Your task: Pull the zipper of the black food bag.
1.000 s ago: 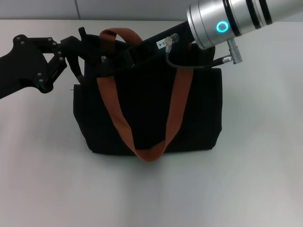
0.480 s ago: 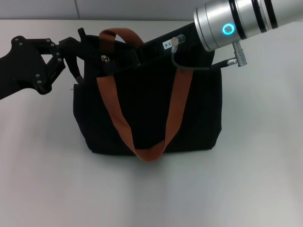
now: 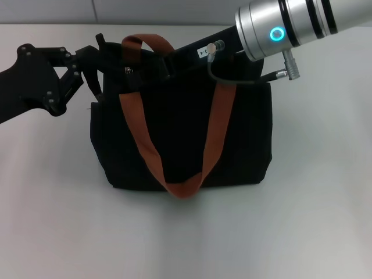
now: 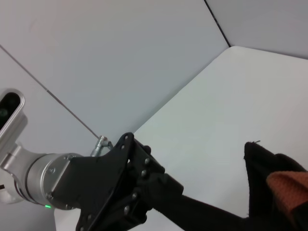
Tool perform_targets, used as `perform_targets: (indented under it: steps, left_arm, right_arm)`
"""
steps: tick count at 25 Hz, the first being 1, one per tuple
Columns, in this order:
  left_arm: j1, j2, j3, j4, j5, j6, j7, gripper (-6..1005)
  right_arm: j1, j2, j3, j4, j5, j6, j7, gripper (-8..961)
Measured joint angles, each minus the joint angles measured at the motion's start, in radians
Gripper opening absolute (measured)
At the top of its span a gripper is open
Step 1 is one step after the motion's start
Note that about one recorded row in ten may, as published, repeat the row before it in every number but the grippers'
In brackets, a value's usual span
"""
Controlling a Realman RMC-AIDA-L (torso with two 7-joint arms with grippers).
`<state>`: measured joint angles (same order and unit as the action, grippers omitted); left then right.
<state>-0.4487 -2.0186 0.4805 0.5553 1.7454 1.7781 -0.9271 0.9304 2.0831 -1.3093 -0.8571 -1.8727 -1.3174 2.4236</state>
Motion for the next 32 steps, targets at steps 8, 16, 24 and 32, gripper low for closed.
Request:
perform_targets:
  steps: [8,16,24,32]
  left_arm:
    - [0.0,0.0,0.001,0.0,0.0,0.004,0.0,65]
    - [0.003,0.0,-0.004,0.0,0.0,0.016,-0.003,66]
    - [0.004,0.0,-0.005,0.0,0.0,0.02,-0.004,67]
    - [0.0,0.0,-0.005,0.0,0.0,0.024,-0.001,68]
  right_arm:
    - [0.007,0.001,-0.002,0.0,-0.001,0.005,0.0,148]
    - [0.007,0.002,0.005,0.0,0.001,-0.002,0.005,76]
    - [0.016,0.001,0.009,0.034,0.003,-0.002,0.006,126]
    - [0.025,0.0,0.01,0.045,0.012,-0.003,0.01,277]
